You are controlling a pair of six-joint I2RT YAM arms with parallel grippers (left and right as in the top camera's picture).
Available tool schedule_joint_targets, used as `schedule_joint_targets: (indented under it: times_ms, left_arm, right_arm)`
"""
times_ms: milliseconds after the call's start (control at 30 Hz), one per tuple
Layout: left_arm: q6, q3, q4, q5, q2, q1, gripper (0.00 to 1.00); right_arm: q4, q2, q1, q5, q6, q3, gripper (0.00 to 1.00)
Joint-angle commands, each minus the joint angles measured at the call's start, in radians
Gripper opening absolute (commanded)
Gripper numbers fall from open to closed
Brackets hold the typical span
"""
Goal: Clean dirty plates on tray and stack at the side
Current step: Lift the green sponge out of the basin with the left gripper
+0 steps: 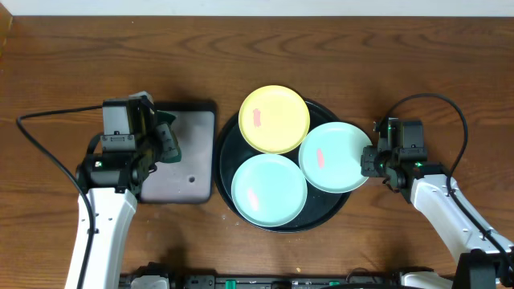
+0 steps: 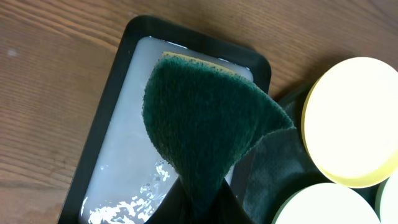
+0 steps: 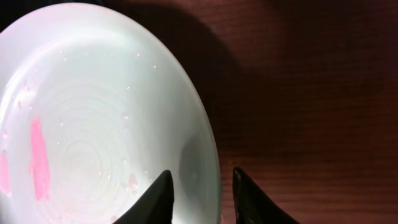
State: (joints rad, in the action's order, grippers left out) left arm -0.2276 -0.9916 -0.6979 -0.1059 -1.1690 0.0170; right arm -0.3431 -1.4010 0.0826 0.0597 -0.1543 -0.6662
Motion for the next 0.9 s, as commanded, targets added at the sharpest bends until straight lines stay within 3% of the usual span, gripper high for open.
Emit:
schedule_joint_targets:
  times_ms: [0,100,367,700,867]
  left_arm:
    - [0.017,-0.005,0.006,0.004,-0.017,0.003,0.07]
    - [0.017,-0.005,0.007,0.004,-0.032,0.003,0.07]
    - [0.016,-0.005,0.01,0.004,-0.041,0.003,0.07]
    - [0.016,-0.005,0.022,0.005,-0.041,0.003,0.07]
    - [0.016,-0.005,0.023,0.005,-0.041,0.003,0.07]
  right_arm:
    - [-0.001,-0.008,-0.003,0.008,-0.005,0.007,0.33]
    - [-0.001,-0.008,-0.003,0.008,-0.005,0.007,0.38]
    - [0.0,-0.008,-0.003,0.004,-0.005,0.007,0.37]
    - [0.006,-0.008,-0.003,-0.007,-0.005,0.007,0.24]
    - [0.008,-0.008,-0.003,-0.008,-0.005,0.007,0.22]
